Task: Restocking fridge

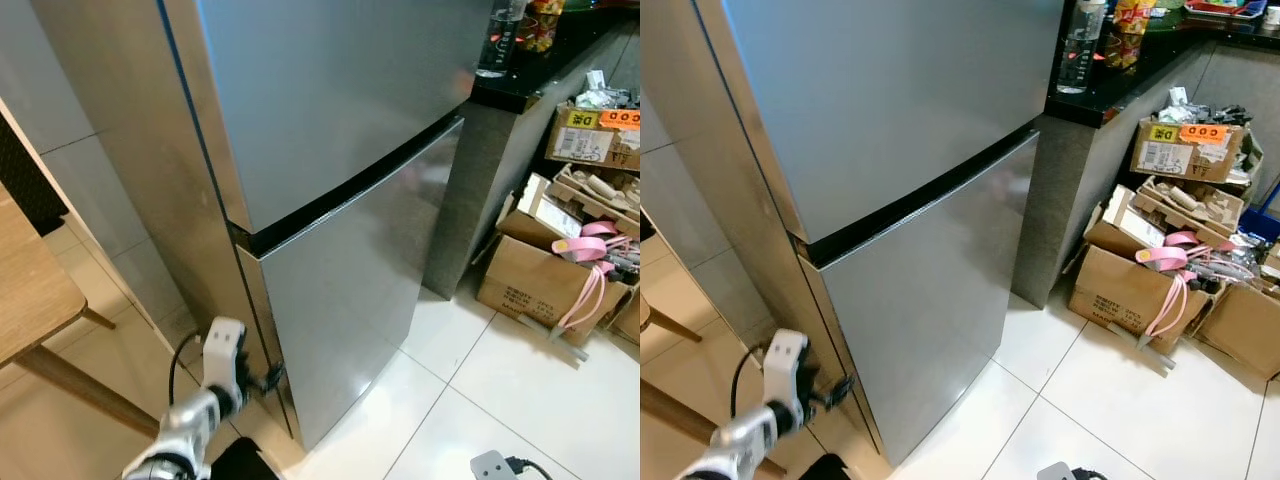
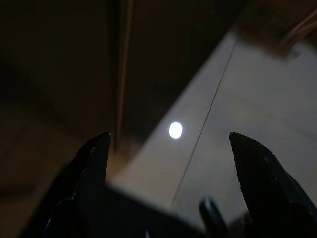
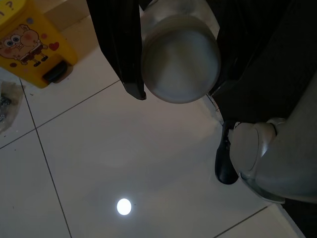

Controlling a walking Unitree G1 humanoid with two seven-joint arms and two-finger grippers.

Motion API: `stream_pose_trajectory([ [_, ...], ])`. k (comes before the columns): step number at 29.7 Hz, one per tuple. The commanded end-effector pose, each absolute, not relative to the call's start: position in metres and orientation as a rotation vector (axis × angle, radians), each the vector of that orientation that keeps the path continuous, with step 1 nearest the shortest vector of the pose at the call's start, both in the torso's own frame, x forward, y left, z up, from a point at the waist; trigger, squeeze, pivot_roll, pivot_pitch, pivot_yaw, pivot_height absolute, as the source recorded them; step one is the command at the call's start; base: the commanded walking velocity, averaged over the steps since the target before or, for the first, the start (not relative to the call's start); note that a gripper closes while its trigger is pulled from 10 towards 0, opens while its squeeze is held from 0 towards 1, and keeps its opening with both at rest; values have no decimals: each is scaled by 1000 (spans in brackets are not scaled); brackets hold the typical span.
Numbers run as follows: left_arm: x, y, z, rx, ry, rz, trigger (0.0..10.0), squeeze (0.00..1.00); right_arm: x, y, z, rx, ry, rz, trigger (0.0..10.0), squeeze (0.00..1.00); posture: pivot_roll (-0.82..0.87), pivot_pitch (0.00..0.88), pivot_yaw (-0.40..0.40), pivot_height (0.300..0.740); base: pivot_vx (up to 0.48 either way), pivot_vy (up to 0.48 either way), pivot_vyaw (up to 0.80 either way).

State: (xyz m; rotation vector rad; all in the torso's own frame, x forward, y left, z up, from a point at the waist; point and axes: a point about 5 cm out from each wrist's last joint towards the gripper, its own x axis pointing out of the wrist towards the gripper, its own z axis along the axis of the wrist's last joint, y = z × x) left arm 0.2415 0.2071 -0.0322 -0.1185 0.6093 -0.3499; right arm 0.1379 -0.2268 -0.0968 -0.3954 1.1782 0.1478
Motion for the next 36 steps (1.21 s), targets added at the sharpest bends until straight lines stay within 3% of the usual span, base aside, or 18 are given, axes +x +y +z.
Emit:
stream_pose_trajectory([
  [1, 232, 224, -37, -73, 670, -289, 10000, 0, 136, -226, -98, -388, 1183, 138, 10000, 0, -137, 0, 27, 740, 0, 0, 0],
  [8, 173, 275, -63, 2, 899, 59, 10000, 0, 135, -223, -99, -387, 1188, 148, 10000, 0, -129, 0, 27, 740, 0, 0, 0],
  [14, 158, 306, -59, 15, 924, 234, 10000, 0, 135, -222, -99, -389, 1190, 153, 10000, 0, -111, 0, 21, 740, 0, 0, 0],
  [16, 146, 337, -49, 77, 937, 378, 10000, 0, 135, -222, -99, -395, 1191, 161, 10000, 0, -98, 0, 15, 740, 0, 0, 0],
  [17, 146, 337, -49, 77, 937, 378, 10000, 0, 135, -222, -99, -395, 1191, 161, 10000, 0, -98, 0, 15, 740, 0, 0, 0],
  [18, 139, 367, -34, 142, 920, 523, 10000, 0, 135, -222, -99, -403, 1192, 168, 10000, 0, -95, 0, 14, 740, 0, 0, 0],
  [20, 140, 379, -24, 154, 884, 585, 10000, 0, 135, -221, -99, -406, 1191, 171, 10000, 0, -91, 0, 12, 740, 0, 0, 0],
  [25, 160, 403, 7, 139, 693, 701, 10000, 0, 137, -221, -99, -411, 1189, 176, 10000, 0, -83, 0, 8, 740, 0, 0, 0],
  [26, 199, 408, 46, 45, 390, 667, 10000, 0, 138, -221, -98, -418, 1187, 182, 10000, 0, -75, 0, 6, 740, 0, 0, 0],
  [29, 239, 400, 85, -41, 117, 506, 10000, 0, 139, -221, -98, -424, 1184, 186, 10000, 0, -73, 0, 6, 740, 0, 0, 0],
  [34, 270, 377, 108, -94, -32, 312, 10000, 0, 141, -221, -97, -426, 1181, 187, 10000, 0, -77, 0, 10, 740, 0, 0, 0],
  [36, 291, 351, 120, -133, -111, 132, 10000, 0, 142, -220, -97, -426, 1179, 185, 10000, 0, -83, 0, 13, 740, 0, 0, 0],
])
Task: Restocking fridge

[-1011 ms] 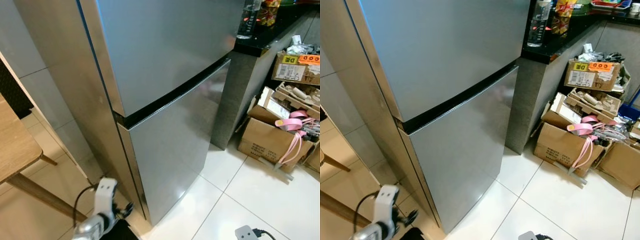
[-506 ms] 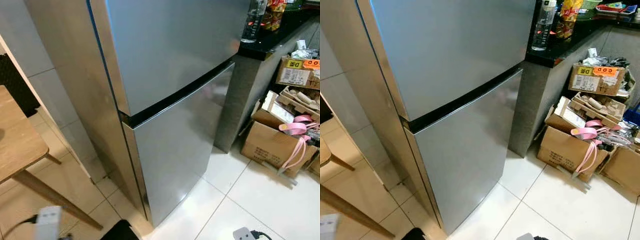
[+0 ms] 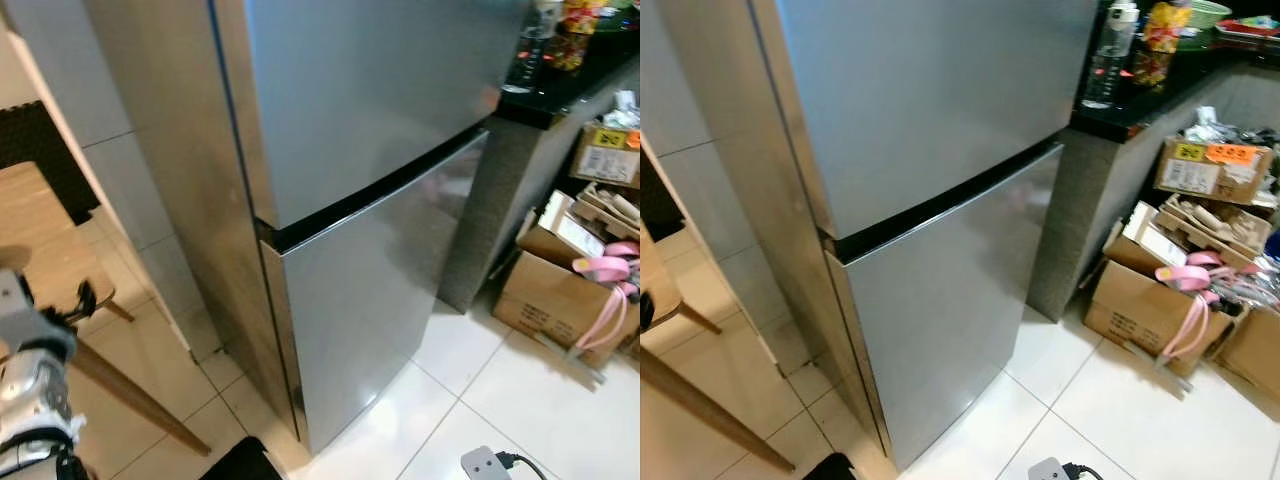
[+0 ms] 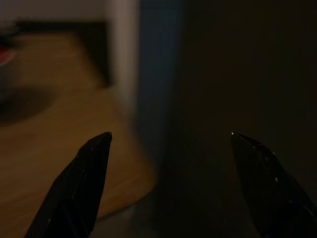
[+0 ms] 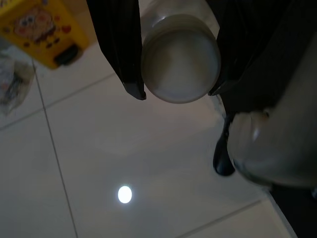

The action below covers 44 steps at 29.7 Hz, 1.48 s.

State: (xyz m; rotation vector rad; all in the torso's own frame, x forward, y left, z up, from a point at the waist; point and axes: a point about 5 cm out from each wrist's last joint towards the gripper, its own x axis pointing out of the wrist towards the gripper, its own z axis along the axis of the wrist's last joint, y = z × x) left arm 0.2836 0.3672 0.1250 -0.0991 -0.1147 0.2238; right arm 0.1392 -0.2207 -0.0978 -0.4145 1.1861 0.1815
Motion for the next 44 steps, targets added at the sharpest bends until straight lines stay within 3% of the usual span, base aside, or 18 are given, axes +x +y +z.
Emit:
stream_pose_trajectory([
  [1, 298, 334, 120, -147, -123, 25, 10000, 0, 142, -220, -97, -424, 1177, 182, 10000, 0, -86, 0, 14, 740, 0, 0, 0],
  [2, 298, 334, 120, -147, -123, 25, 10000, 0, 142, -220, -97, -424, 1177, 182, 10000, 0, -86, 0, 14, 740, 0, 0, 0],
  [3, 308, 302, 116, -166, -117, -174, 10000, 0, 142, -221, -97, -418, 1177, 174, 10000, 0, -91, 0, 18, 740, 0, 0, 0],
  [4, 308, 302, 116, -166, -117, -174, 10000, 0, 142, -221, -97, -418, 1177, 174, 10000, 0, -91, 0, 18, 740, 0, 0, 0],
  [6, 308, 272, 103, -201, -82, -361, 10000, 0, 140, -221, -98, -413, 1182, 167, 10000, 0, -104, 0, 23, 740, 0, 0, 0],
  [9, 303, 250, 85, -225, -25, -480, 10000, 0, 137, -222, -98, -407, 1189, 159, 10000, 0, -107, 0, 24, 740, 0, 0, 0],
  [17, 299, 222, 70, -254, -6, -567, 10000, 0, 133, -224, -99, -404, 1196, 153, 10000, 0, -116, 0, 22, 740, 0, 0, 0],
  [19, 296, 206, 71, -299, -18, -670, 10000, 0, 133, -224, -99, -406, 1196, 153, 10000, 0, -116, 0, 19, 740, 0, 0, 0],
  [36, 288, 182, 75, -306, -14, -855, 10000, 0, 133, -224, -99, -414, 1196, 160, 10000, 0, -112, 0, 15, 740, 0, 0, 0],
  [44, 295, 173, 78, -253, -21, -833, 10000, 0, 131, -223, -100, -410, 1200, 161, 10000, 0, -111, 0, 16, 740, 0, 0, 0],
])
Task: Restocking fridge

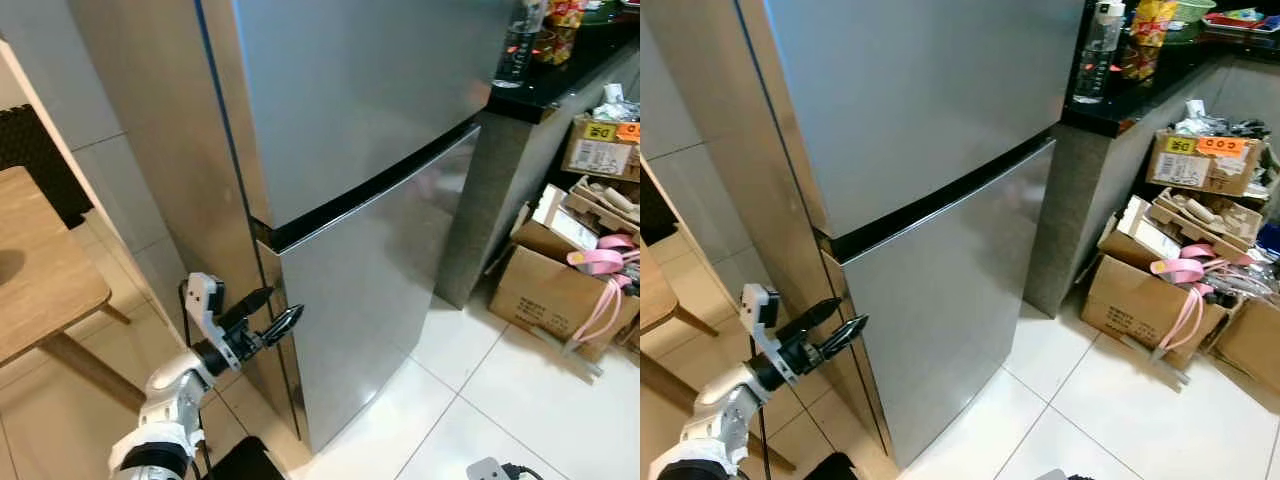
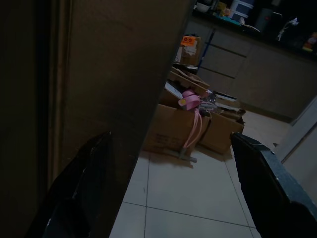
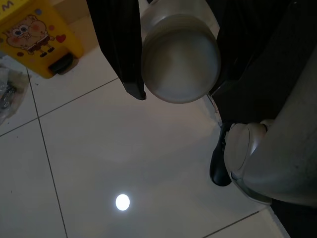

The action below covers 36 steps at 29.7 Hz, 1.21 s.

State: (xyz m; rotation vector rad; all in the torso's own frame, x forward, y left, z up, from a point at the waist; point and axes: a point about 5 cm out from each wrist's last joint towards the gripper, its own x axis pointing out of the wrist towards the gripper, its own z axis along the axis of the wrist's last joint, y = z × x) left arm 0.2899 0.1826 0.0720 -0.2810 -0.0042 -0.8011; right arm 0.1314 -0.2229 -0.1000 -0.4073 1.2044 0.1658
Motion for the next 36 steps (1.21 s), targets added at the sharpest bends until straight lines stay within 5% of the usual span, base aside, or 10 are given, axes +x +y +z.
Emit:
stream_pose_trajectory([
  [1, 298, 171, 80, -239, -32, -814, 10000, 0, 130, -223, -100, -408, 1202, 161, 10000, 0, -112, 0, 18, 740, 0, 0, 0],
  [8, 304, 165, 89, -230, -60, -820, 10000, 0, 129, -222, -101, -407, 1204, 163, 10000, 0, -113, 0, 18, 740, 0, 0, 0],
  [21, 282, 137, 88, -278, -7, -1112, 10000, 0, 133, -225, -99, -426, 1198, 166, 10000, 0, -111, 0, 14, 740, 0, 0, 0],
  [36, 272, 135, 87, -289, 44, -1165, 10000, 0, 134, -222, -99, -414, 1195, 167, 10000, 0, -111, 0, 24, 740, 0, 0, 0],
])
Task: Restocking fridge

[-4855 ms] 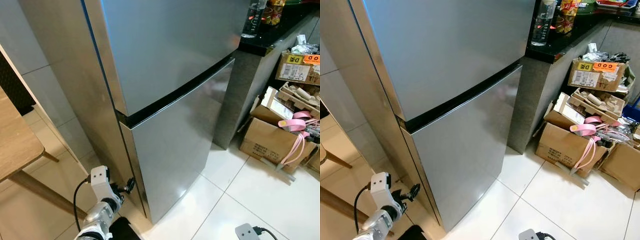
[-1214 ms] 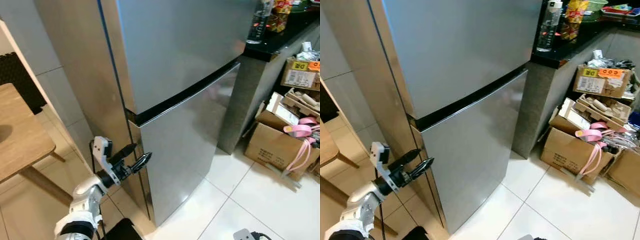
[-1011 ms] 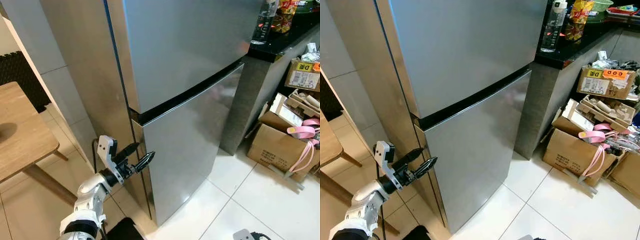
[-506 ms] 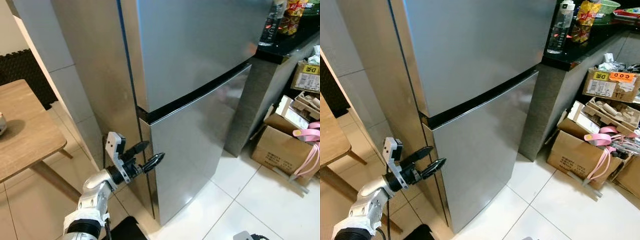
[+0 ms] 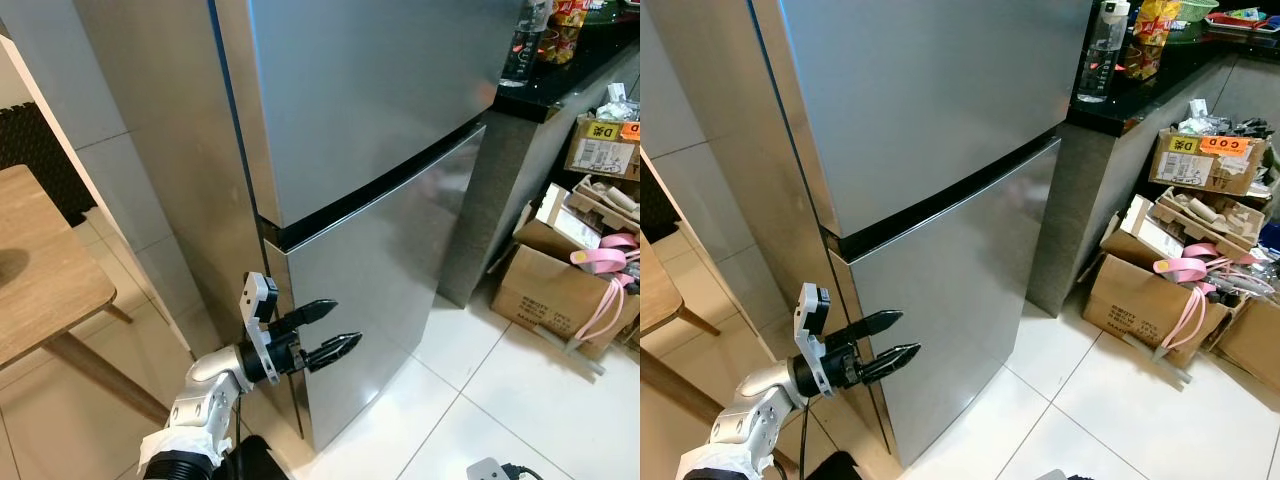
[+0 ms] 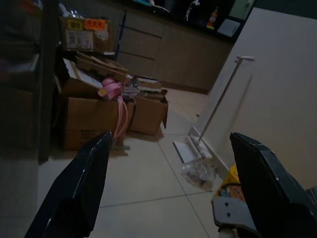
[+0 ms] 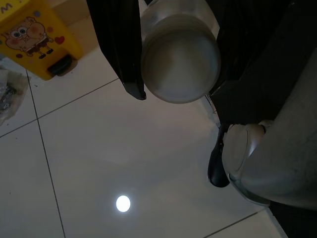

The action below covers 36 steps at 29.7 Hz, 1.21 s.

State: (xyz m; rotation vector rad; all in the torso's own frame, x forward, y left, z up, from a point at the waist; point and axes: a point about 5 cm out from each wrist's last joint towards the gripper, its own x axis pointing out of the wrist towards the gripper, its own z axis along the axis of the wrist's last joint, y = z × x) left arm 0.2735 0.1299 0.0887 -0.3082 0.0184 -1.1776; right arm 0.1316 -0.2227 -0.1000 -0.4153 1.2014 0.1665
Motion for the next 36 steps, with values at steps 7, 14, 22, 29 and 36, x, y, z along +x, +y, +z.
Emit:
stream_pose_trajectory([
  [7, 278, 161, 75, -191, 112, -1023, 10000, 0, 133, -221, -100, -407, 1199, 165, 10000, 0, -113, 0, 26, 740, 0, 0, 0],
  [14, 282, 206, 86, -155, 86, -856, 10000, 0, 132, -222, -100, -410, 1203, 166, 10000, 0, -105, 0, 12, 740, 0, 0, 0],
  [22, 288, 229, 98, -127, 5, -716, 10000, 0, 133, -223, -100, -418, 1201, 172, 10000, 0, -100, 0, 7, 740, 0, 0, 0],
  [29, 294, 218, 104, -166, -57, -713, 10000, 0, 133, -223, -99, -422, 1200, 174, 10000, 0, -97, 0, -1, 740, 0, 0, 0],
  [36, 299, 184, 112, -244, -118, -827, 10000, 0, 133, -224, -99, -422, 1202, 171, 10000, 0, -109, 0, -2, 740, 0, 0, 0],
])
